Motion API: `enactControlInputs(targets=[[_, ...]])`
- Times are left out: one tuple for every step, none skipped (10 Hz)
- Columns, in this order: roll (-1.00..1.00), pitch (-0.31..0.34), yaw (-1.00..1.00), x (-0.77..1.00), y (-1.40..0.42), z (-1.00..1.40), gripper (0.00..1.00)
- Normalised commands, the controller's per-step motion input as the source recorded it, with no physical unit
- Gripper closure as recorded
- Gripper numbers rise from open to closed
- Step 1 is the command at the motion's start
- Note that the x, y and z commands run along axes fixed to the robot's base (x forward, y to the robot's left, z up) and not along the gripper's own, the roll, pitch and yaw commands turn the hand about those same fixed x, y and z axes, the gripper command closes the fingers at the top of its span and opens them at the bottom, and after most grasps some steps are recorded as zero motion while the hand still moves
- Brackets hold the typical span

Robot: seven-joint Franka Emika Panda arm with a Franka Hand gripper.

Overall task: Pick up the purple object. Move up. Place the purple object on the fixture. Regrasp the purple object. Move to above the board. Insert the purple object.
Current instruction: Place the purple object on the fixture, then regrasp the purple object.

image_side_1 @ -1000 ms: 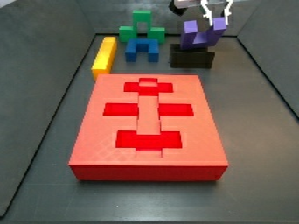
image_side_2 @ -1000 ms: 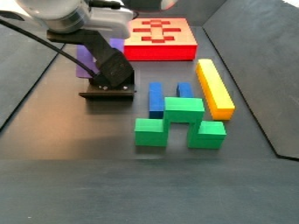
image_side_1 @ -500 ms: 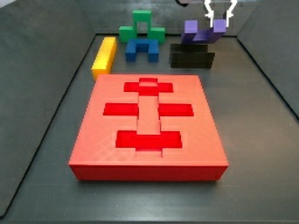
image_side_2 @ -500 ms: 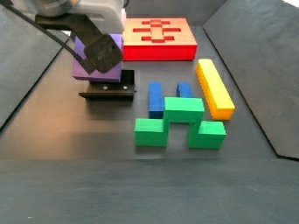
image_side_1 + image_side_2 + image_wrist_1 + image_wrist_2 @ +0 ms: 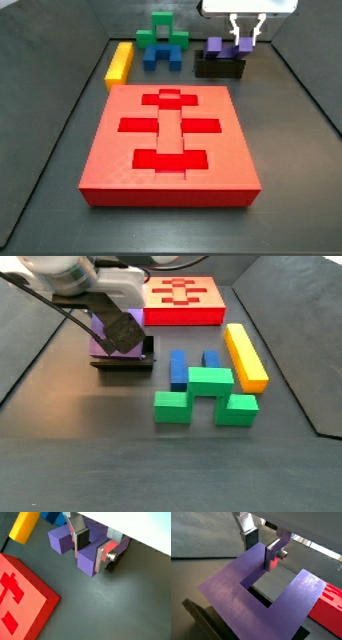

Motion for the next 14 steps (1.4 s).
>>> enactControlInputs(targets=[[0.03, 0.000, 0.00, 0.00, 0.00, 0.00, 1.00], [0.02, 0.000, 0.00, 0.00, 0.00, 0.00, 1.00], [0.00, 0.000, 0.00, 0.00, 0.00, 0.00, 0.00], [1.00, 0.120, 0.00, -0.13, -0.44, 0.49, 0.00], [1.00, 0.134, 0.01, -0.07, -0.48, 0.38, 0.00], [1.00, 0.186, 0.00, -0.09, -0.45, 0.32, 0.00], [1.00, 0.186, 0.00, -0.07, -0.40, 0.21, 0.00], [1.00, 0.143, 0.00, -0.01, -0.38, 0.15, 0.00], [1.00, 0.020, 0.00, 0.00, -0.41, 0.12, 0.00], [1.00, 0.000, 0.01, 0.05, -0.63, -0.22, 0.00], [0.95, -0.031, 0.00, 0.13, -0.73, -0.30, 0.00], [1.00, 0.000, 0.13, -0.11, -0.41, -0.05, 0.00], [1.00, 0.000, 0.22, -0.16, -0.37, -0.06, 0.00], [1.00, 0.000, 0.06, 0.00, -0.26, 0.02, 0.00]])
